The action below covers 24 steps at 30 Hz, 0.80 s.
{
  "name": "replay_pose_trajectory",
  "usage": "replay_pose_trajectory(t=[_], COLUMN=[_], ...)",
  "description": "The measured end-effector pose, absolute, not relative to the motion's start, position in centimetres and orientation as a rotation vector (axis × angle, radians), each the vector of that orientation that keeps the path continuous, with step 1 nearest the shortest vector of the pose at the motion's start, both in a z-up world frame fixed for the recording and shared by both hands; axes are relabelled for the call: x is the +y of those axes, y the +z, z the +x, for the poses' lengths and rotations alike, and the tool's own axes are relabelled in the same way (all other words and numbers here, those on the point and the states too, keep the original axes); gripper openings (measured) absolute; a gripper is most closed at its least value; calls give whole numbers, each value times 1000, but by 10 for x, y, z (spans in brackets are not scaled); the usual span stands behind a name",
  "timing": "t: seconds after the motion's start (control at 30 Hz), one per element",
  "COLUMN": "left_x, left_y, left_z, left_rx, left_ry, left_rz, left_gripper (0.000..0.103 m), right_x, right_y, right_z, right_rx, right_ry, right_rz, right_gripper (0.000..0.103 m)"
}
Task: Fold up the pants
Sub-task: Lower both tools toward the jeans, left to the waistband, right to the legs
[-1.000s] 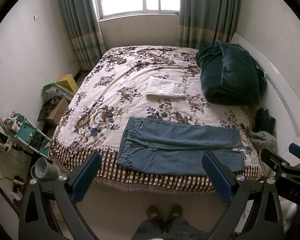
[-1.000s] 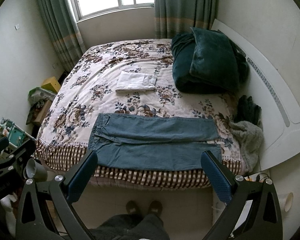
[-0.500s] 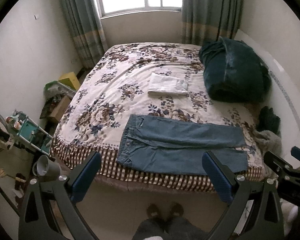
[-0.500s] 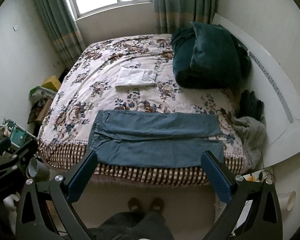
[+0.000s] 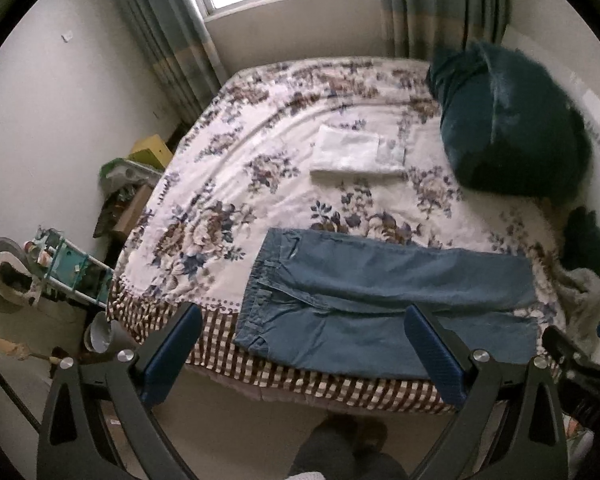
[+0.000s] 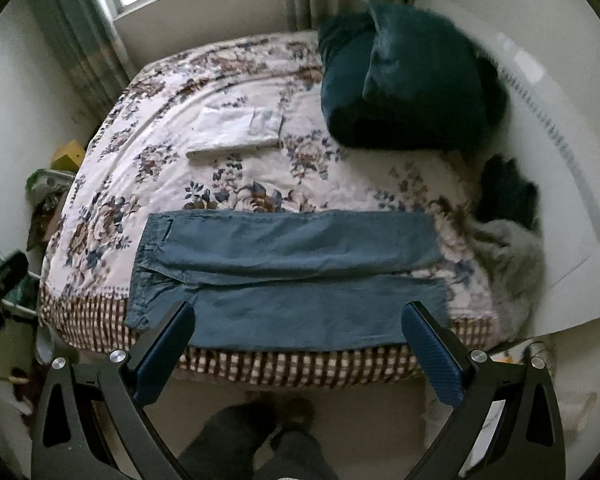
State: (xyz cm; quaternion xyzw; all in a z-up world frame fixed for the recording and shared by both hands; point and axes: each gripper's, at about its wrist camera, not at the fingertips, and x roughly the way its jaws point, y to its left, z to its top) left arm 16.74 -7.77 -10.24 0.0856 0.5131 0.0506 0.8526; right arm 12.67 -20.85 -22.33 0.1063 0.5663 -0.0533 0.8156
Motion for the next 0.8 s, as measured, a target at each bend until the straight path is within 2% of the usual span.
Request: replay_pose_trajectory(t=[0.1,0.3,0.53,0.8], left_x=[-85,-83,-81,-57], left_y=[-128,-217,-364,-501], left_z=[200,307,429,500], left_rx=[1120,1274,1495,1658], left_ry=[114,152,210,346], left_rz=[188,147,27,-75], left_gripper=[103,103,103,103], right_x=[-219,-249,-286,-327], right_y=[-260,-362,-501,-648], right_z=[173,278,380,422], right_rx=[1244,1373,1505,1608], right_ry=[-134,-229,-363,-513], right_rz=[259,378,531,689], right_gripper=[103,103,103,103])
